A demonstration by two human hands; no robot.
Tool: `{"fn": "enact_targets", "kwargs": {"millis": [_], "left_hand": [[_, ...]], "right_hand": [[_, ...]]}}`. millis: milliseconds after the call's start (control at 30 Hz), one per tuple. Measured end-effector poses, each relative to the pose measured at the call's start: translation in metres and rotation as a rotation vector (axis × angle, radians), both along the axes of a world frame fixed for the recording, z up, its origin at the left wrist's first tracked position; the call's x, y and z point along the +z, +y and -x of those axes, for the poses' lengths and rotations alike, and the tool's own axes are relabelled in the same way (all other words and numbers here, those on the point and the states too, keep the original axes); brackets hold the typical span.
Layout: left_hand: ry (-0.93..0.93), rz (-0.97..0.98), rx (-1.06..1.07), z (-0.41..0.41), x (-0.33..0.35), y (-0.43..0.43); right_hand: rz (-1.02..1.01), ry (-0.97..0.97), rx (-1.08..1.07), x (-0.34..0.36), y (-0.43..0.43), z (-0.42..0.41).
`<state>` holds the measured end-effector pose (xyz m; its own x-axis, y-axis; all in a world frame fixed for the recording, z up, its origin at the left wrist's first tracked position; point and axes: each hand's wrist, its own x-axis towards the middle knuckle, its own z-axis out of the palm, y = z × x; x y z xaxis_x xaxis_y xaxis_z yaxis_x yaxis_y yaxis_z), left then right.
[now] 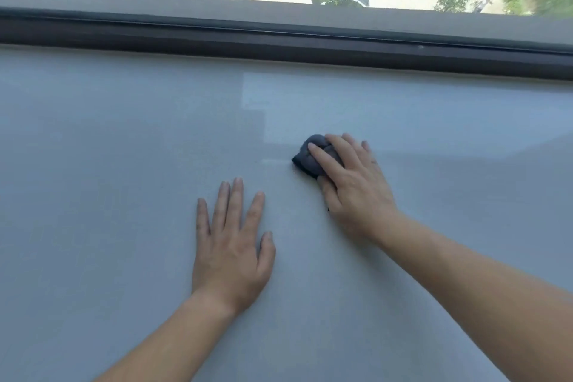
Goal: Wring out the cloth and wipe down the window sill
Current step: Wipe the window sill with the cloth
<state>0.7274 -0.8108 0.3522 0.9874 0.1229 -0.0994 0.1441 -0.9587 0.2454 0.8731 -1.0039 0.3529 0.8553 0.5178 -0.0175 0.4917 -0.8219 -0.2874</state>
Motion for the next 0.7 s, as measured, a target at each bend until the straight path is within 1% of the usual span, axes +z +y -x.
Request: {"fn": "enact_targets", "kwargs": {"millis": [100,167,233,333,367,400,433,533,600,633,667,700], "left_hand": [[0.013,-0.025,0.001,0.001,-0.004,-0.001],[0.026,-0.04,-0.002,0.001,-0.006,-0.001],[0.025,-0.038,0.001,0.001,-0.005,0.0],[0.022,-0.035,0.006,0.001,-0.002,-0.002],[0.017,-0.033,0.005,0.001,-0.001,-0.003],[0.011,-0.032,0.006,0.002,-0.002,-0.003],[0.004,-0.031,0.008,0.002,-0.003,-0.003],[-0.006,-0.033,0.011,0.002,-0.006,-0.003],[-0.007,-0.035,0.012,0.002,-0.007,-0.002],[-0.008,-0.033,0.011,0.002,-0.007,-0.002],[-0.009,-0.033,0.012,0.002,-0.007,-0.002],[-0.006,-0.034,0.017,0.002,-0.007,-0.003]], "right_hand": [[0.003,-0.003,-0.279,0.003,-0.016,-0.042],[-0.006,-0.018,-0.364,0.005,-0.012,-0.041],[-0.037,-0.034,-0.315,0.004,0.0,-0.009],[-0.063,-0.006,0.027,0.003,0.003,0.05],[-0.041,0.012,0.109,0.002,-0.003,0.053],[-0.036,0.019,0.137,0.002,-0.01,0.046],[-0.03,0.012,0.091,0.002,-0.017,0.032],[-0.029,-0.006,-0.238,0.003,-0.034,-0.011],[-0.055,-0.014,-0.369,0.004,-0.032,-0.015],[-0.067,-0.023,-0.385,0.004,-0.026,-0.004],[-0.079,-0.027,-0.352,0.003,-0.021,0.013],[-0.094,-0.028,-0.27,0.001,-0.016,0.035]]}}
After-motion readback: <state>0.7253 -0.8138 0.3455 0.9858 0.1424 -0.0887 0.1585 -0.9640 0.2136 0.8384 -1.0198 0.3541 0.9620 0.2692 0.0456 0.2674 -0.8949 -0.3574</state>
